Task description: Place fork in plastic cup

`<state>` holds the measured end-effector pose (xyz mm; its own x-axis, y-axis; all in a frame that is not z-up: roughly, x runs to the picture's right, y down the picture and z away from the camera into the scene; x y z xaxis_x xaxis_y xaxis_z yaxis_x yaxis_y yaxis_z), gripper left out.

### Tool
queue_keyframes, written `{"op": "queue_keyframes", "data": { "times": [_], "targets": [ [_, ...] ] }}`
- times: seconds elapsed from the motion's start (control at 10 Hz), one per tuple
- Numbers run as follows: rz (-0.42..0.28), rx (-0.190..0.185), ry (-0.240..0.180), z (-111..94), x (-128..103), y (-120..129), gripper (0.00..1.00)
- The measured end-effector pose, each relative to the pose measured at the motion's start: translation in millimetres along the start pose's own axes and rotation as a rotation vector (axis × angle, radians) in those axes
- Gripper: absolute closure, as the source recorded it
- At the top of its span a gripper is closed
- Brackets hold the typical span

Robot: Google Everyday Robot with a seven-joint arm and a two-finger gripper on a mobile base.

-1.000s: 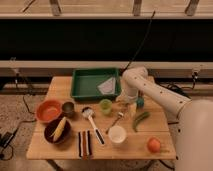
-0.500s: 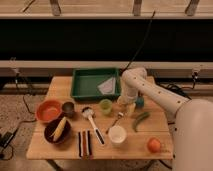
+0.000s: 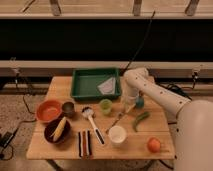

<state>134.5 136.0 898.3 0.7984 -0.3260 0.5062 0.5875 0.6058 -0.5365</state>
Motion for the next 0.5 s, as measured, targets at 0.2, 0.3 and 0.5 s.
{"op": "queue_keyframes", "data": {
  "times": [0.2,0.3,0.5],
  "targets": [
    [0.002,0.011,-0.003,-2.8,-0.1,0.8,1.00],
    [0.003,0.012,-0.004,-3.7,-0.2,2.3,1.00],
    [0.005,0.018,-0.005,-6.7,-0.7,3.6,1.00]
  ]
}}
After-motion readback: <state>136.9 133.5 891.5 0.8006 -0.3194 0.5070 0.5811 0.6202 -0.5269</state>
